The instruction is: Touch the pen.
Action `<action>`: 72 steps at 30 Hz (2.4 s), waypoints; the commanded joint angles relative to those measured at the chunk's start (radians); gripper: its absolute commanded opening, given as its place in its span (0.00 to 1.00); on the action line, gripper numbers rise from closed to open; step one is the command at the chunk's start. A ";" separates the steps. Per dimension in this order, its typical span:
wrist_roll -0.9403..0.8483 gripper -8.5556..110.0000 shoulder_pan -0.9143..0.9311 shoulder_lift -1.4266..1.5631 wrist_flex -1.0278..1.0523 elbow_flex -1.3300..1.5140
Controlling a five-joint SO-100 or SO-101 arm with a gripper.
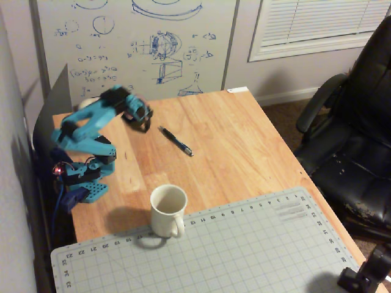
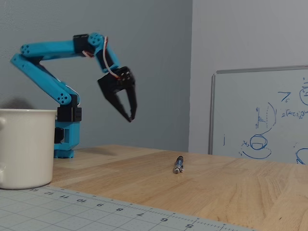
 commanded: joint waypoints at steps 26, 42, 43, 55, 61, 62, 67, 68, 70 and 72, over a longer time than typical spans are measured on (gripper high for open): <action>0.006 0.08 0.051 -1.104 -0.337 -0.746; 0.006 0.08 0.051 -0.902 -0.169 -0.678; 0.006 0.08 0.051 -0.905 -0.169 -0.678; 0.006 0.08 0.054 -0.994 -0.170 -0.681; 0.006 0.08 0.054 -1.011 -0.170 -0.683; 0.006 0.08 0.054 -1.011 -0.170 -0.683; 0.006 0.08 0.054 -1.035 -0.170 -0.683; 0.006 0.08 0.054 -1.040 -0.172 -0.686; 0.006 0.08 0.054 -1.057 -0.186 -0.709; 0.006 0.08 0.054 -1.066 -0.206 -0.730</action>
